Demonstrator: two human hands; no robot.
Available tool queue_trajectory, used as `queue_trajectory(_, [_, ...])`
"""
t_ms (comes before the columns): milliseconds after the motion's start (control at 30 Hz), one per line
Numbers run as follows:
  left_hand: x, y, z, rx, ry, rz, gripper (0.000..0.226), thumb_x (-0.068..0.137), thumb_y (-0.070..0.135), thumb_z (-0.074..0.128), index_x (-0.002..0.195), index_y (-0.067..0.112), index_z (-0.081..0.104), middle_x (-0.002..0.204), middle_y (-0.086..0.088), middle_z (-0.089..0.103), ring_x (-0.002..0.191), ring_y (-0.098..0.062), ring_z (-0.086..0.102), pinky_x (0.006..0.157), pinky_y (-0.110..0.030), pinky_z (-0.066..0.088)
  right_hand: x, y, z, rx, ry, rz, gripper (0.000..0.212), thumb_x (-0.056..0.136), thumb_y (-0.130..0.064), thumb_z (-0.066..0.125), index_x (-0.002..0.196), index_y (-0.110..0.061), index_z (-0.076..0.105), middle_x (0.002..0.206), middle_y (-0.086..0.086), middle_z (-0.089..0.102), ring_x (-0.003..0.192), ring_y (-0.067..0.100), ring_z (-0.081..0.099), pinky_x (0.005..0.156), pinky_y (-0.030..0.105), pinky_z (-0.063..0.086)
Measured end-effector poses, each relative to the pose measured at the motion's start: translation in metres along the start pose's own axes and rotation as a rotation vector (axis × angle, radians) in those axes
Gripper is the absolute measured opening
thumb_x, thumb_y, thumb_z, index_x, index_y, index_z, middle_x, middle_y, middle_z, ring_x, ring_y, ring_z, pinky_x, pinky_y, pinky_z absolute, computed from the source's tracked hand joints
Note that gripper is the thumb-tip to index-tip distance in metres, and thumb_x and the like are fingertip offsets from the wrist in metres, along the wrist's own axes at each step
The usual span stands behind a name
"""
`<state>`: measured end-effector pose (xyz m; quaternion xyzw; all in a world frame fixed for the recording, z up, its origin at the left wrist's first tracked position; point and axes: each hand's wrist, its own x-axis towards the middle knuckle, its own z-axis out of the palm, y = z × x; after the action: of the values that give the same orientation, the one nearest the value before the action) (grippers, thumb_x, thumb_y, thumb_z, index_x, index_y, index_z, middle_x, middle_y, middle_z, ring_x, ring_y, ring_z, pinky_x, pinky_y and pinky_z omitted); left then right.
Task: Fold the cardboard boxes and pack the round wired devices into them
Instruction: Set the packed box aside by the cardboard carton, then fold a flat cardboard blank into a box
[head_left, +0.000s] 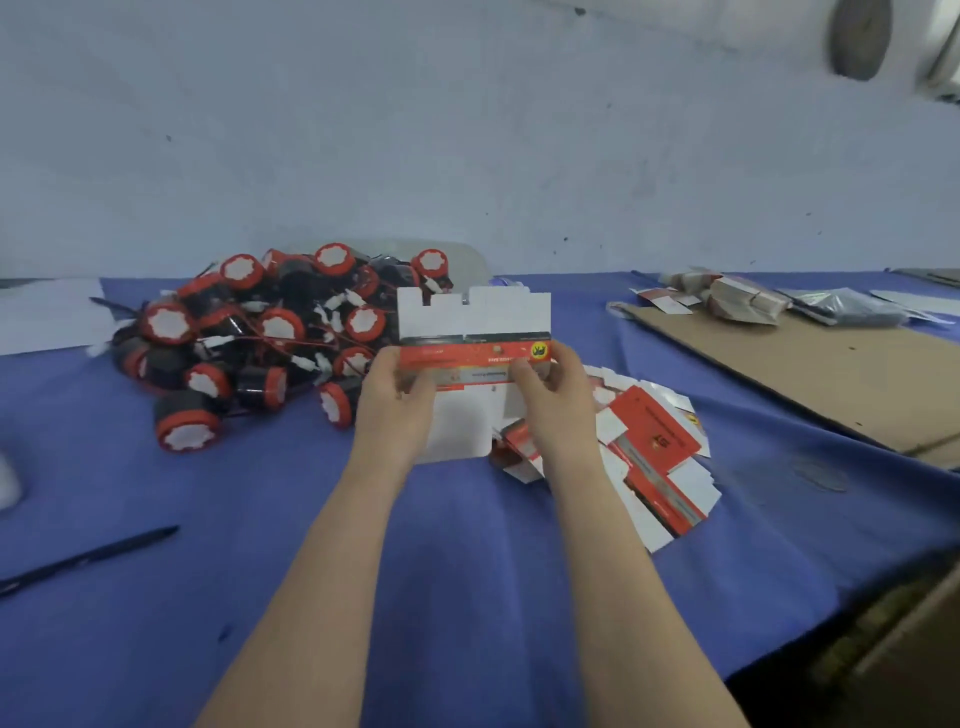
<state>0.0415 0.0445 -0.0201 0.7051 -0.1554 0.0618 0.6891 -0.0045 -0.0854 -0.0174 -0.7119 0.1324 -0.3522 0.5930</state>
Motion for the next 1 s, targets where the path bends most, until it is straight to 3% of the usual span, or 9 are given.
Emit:
queue_trajectory(100, [0.006,-0.006,-0.034,0.08,0.22,-0.043,0.026,0.091,0.032,0.061,0.114,0.02,0.06,0.103,0.008,0.065,0.099,-0.014,0.061,0.086,-0.031,0.047,-0.011,0.0,0.046,-0.036,-0.087,-0.094,0.018,0.094,-0.013,0.056,0.107,-0.025,0.052,0.101,-0.006,0.064,0.095,0.015,0.06,0.087,0.037,0.05])
queue_trajectory(200, [0.008,-0.011,-0.064,-0.007,0.424,-0.103,0.051,0.08,0.054,0.068,0.116,0.019,0.061,0.102,0.012,0.066,0.095,-0.007,0.062,0.081,-0.024,0.048,-0.028,0.007,0.087,-0.017,-0.199,-0.146,0.022,0.095,-0.012,0.055,0.111,-0.026,0.053,0.102,-0.018,0.063,0.096,0.002,0.059,0.083,0.023,0.049])
queue_trajectory(333, [0.011,-0.023,-0.09,-0.017,0.63,-0.094,0.06,0.077,0.053,0.072,0.12,0.016,0.052,0.096,0.017,0.057,0.085,0.0,0.056,0.062,-0.003,0.039,-0.05,0.014,0.125,-0.043,-0.224,-0.204,0.029,0.096,-0.015,0.055,0.096,-0.044,0.048,0.087,-0.021,0.062,0.076,-0.011,0.055,0.062,0.005,0.04])
queue_trajectory(433, [0.014,-0.035,-0.102,0.025,0.713,-0.074,0.054,0.077,0.051,0.073,0.11,0.013,0.052,0.1,0.006,0.06,0.081,-0.003,0.056,0.057,0.0,0.04,-0.061,0.02,0.138,-0.045,-0.24,-0.216,0.031,0.096,-0.017,0.056,0.102,-0.047,0.05,0.095,-0.022,0.062,0.084,-0.014,0.054,0.067,0.001,0.039])
queue_trajectory(600, [0.004,-0.047,-0.1,0.057,0.706,-0.019,0.057,0.08,0.056,0.066,0.113,0.012,0.051,0.106,0.004,0.063,0.083,0.002,0.058,0.06,0.003,0.039,-0.062,0.03,0.139,-0.213,-0.182,-0.285,0.029,0.097,-0.03,0.051,0.124,-0.021,0.059,0.118,-0.008,0.06,0.109,0.006,0.047,0.09,0.016,0.037])
queue_trajectory(733, [-0.006,-0.052,-0.093,0.28,0.57,0.126,0.087,0.083,0.069,0.039,0.149,0.014,0.025,0.147,0.0,0.041,0.132,-0.011,0.041,0.096,-0.005,0.031,-0.058,0.035,0.135,-0.404,-0.071,-0.321,0.034,0.098,-0.026,0.051,0.127,-0.011,0.059,0.122,-0.002,0.058,0.107,0.014,0.041,0.085,0.016,0.032])
queue_trajectory(833, [-0.01,-0.055,-0.087,0.385,0.479,0.174,0.096,0.083,0.071,0.03,0.154,0.016,-0.001,0.161,-0.002,0.015,0.146,-0.017,0.02,0.115,-0.031,0.029,-0.057,0.035,0.132,-0.329,-0.112,-0.225,0.052,0.096,-0.03,0.053,0.146,-0.024,0.036,0.11,-0.001,0.059,0.099,0.013,0.048,0.078,0.019,0.036])
queue_trajectory(900, [-0.011,-0.056,-0.084,0.437,0.454,0.179,0.099,0.081,0.073,0.026,0.154,0.015,-0.007,0.161,-0.005,0.014,0.146,-0.021,0.022,0.113,-0.042,0.034,-0.059,0.034,0.131,-0.32,-0.132,-0.213,0.071,0.095,-0.037,0.053,0.152,-0.031,0.012,0.099,-0.001,0.056,0.087,0.01,0.048,0.071,0.021,0.037])
queue_trajectory(1000, [-0.012,-0.055,-0.085,0.464,0.474,0.185,0.097,0.083,0.072,0.025,0.153,0.015,-0.009,0.16,-0.006,0.016,0.144,-0.024,0.026,0.109,-0.045,0.039,-0.061,0.034,0.132,-0.283,-0.166,-0.222,0.077,0.093,-0.044,0.052,0.153,-0.03,0.005,0.104,0.001,0.058,0.095,0.014,0.052,0.074,0.025,0.041])
